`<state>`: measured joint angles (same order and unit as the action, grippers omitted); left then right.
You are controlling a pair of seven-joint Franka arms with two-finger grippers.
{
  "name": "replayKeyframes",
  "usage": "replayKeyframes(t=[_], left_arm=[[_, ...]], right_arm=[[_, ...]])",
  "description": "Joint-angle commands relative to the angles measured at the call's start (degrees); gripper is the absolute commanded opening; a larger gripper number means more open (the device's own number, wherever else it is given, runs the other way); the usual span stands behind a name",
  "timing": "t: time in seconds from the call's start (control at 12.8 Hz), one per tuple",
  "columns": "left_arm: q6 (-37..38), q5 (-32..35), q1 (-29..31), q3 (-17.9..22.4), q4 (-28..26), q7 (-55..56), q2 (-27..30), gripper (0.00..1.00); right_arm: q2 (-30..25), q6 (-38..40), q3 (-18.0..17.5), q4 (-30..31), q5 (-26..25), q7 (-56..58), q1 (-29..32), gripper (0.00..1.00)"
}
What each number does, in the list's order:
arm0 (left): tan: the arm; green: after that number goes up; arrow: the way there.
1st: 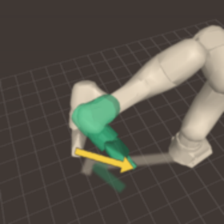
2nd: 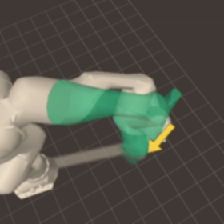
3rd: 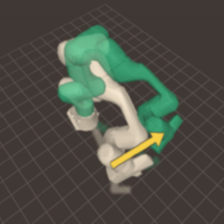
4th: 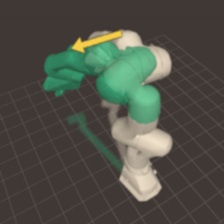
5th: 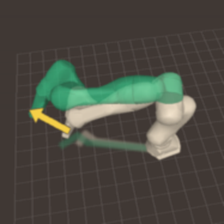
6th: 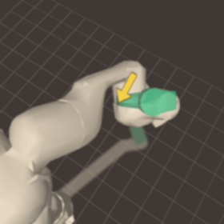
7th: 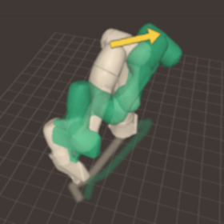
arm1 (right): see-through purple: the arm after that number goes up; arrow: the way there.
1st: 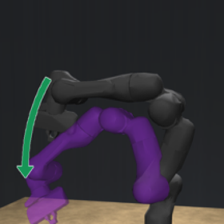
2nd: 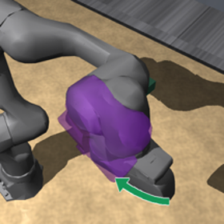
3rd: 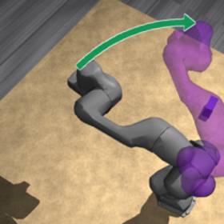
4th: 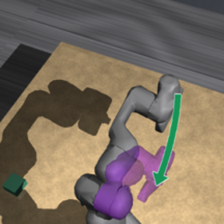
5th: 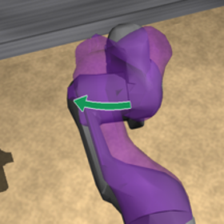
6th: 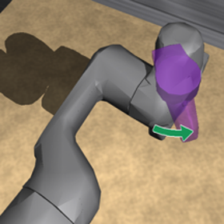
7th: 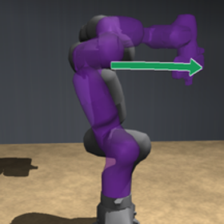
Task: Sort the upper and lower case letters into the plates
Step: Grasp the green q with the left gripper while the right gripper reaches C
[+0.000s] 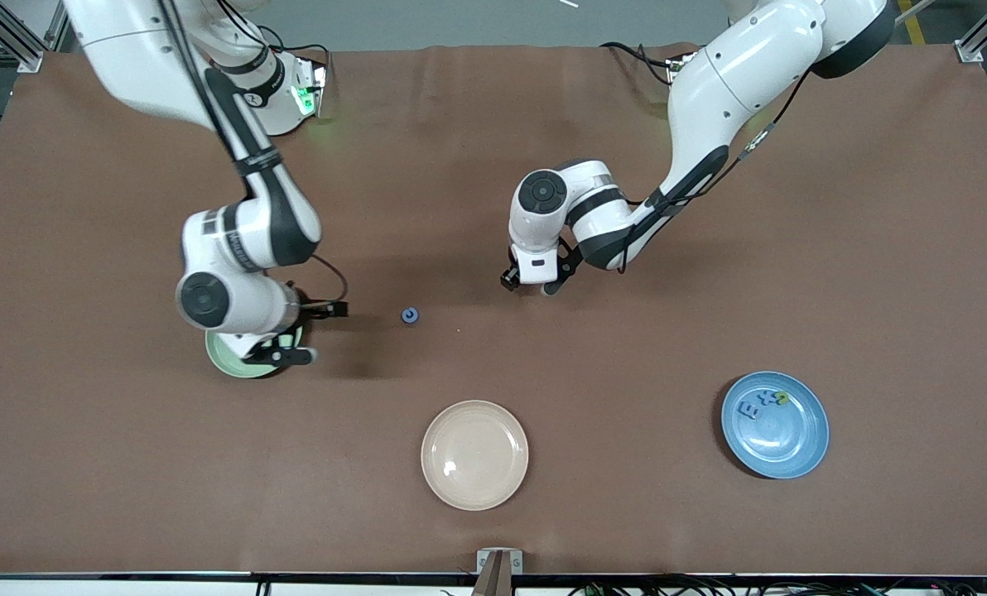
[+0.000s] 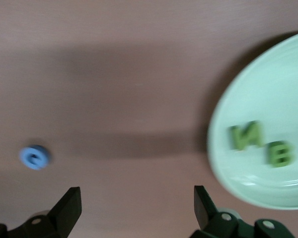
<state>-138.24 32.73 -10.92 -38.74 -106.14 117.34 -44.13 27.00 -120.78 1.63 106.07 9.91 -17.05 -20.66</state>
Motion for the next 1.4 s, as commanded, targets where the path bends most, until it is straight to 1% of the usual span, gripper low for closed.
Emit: replayKeyframes(t=[0.0,0.08,0.23,0.31,0.47,0.55,0.62,0.7,0.78,0.86,1.01,1.09,1.25,1.33], left_arm=[[-0.5,1.5,-0.9,0.3,1.3,1.5,-0.6,0.72],[-0.6,1.5,-0.9,0.3,1.4,1.3,-1.2,0.71],[-0.6,1.5,-1.1,0.3,2.5,1.0,-2.6,0.68],[-0.6,1.4,-1.4,0.4,3.0,1.0,-2.7,0.67],[-0.6,1.3,-1.4,0.9,3.6,0.8,-2.8,0.63],[-0.6,1.3,-1.4,1.3,3.9,0.7,-3.6,0.59],[-0.6,1.4,-1.5,1.5,4.5,0.6,-4.2,0.5],[-0.6,1.5,-1.4,1.6,4.6,-0.1,-4.4,0.24],[-0.6,1.4,-1.3,1.7,4.6,-0.8,-4.4,0.07],[-0.6,1.4,-1.3,1.7,4.6,-1.1,-4.3,0.0],[0.4,1.4,-0.2,1.6,5.8,-2.3,-2.8,0.0],[1.7,1.2,0.7,1.5,6.4,-2.3,-0.5,0.0],[6.1,1.4,3.3,1.2,10.7,-4.0,0.8,0.0],[8.7,1.3,4.5,1.2,13.6,-6.7,0.9,0.0]], right_arm=[[0.2,-5.0,0.3,0.7,0.5,-10.9,-4.5,1.0],[1.1,-7.4,0.4,0.6,0.6,-16.1,-6.7,1.0],[2.7,-12.7,0.4,0.7,0.7,-18.7,-9.4,1.0],[3.6,-15.1,0.4,0.9,0.7,-19.7,-10.2,0.98],[5.6,-18.9,0.5,0.9,0.6,-21.0,-12.5,0.85],[6.6,-20.4,0.5,0.7,0.4,-22.0,-13.3,0.8],[7.3,-20.9,0.6,0.9,-0.1,-22.0,-13.9,0.79],[7.5,-21.0,0.7,0.9,-0.2,-22.0,-14.4,0.78],[7.6,-21.0,0.9,1.1,-0.2,-22.0,-14.8,0.78],[7.6,-21.0,1.0,1.2,-0.3,-22.0,-15.0,0.78],[7.6,-20.9,1.1,1.9,-1.9,-22.0,-15.2,0.78],[7.5,-20.9,1.1,2.4,-3.1,-22.0,-15.2,0.75],[7.5,-21.0,1.2,2.8,-3.8,-22.0,-15.2,0.71],[7.5,-21.0,1.2,2.8,-3.8,-22.1,-15.3,0.66]])
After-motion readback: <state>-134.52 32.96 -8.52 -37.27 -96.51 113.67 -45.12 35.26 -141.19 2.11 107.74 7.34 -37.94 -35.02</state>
